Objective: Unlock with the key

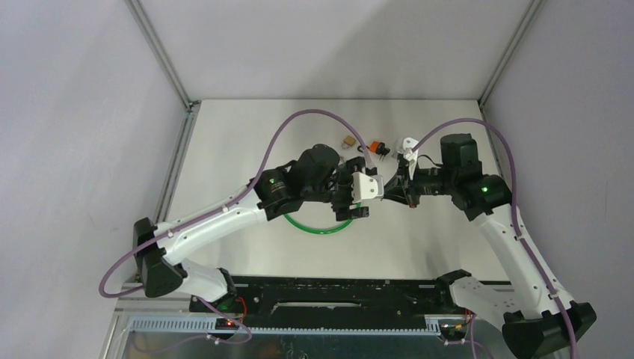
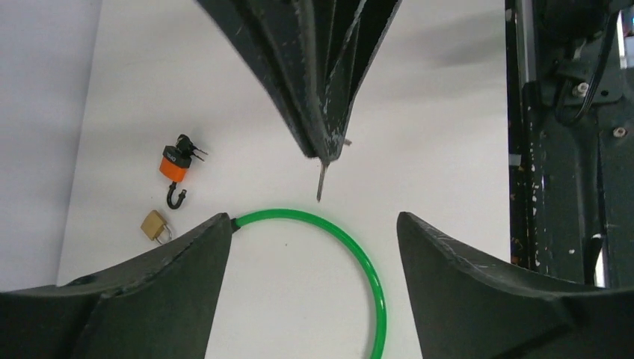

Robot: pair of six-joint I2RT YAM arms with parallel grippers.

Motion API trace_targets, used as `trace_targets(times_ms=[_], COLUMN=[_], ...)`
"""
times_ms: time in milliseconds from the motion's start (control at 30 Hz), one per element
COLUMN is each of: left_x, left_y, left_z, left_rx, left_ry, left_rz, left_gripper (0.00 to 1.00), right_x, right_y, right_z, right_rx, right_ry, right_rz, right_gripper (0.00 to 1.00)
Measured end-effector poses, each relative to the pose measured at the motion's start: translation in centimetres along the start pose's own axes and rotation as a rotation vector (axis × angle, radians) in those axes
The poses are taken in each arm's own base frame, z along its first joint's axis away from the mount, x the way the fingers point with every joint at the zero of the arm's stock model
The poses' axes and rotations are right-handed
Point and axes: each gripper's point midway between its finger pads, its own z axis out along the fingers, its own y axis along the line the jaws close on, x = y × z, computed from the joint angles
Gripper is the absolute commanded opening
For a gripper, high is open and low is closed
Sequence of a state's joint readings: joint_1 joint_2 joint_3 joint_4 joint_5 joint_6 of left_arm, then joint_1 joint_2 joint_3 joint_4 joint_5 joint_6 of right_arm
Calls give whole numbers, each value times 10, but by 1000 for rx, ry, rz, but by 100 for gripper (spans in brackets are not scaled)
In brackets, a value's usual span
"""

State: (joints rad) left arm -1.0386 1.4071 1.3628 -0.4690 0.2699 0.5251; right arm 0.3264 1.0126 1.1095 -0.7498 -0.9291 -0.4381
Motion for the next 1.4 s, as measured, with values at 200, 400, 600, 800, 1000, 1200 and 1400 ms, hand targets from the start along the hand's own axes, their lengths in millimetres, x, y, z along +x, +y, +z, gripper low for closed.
trace_targets(times_ms=[200, 400, 600, 800, 1000, 1200, 1400], left_x=[10, 80, 154, 198, 227, 240, 224], left_y=[26, 87, 149, 216, 261, 260, 259], left_z=[-9, 6, 46, 85, 122, 137, 143], left_rx=[-82, -226, -324, -381, -394, -373, -332], left_ry=[1, 146, 290, 307, 245, 205, 111], left_rz=[-52, -269, -489, -637, -775, -940, -1112], left_gripper=[93, 94, 87, 81, 76, 73, 71], right_x=[5, 20, 41, 60, 68, 69, 70], right_y=[-16, -28, -35, -41, -53, -60, -63], right_z=[-20, -39, -43, -44, -53, -56, -58], right_rx=[96, 200, 249, 277, 328, 334, 340], right_ry=[-17, -30, -23, -15, -26, -39, -45], right_rz=[34, 68, 112, 151, 185, 206, 215], right_gripper=[0, 0, 0, 0, 0, 0, 0])
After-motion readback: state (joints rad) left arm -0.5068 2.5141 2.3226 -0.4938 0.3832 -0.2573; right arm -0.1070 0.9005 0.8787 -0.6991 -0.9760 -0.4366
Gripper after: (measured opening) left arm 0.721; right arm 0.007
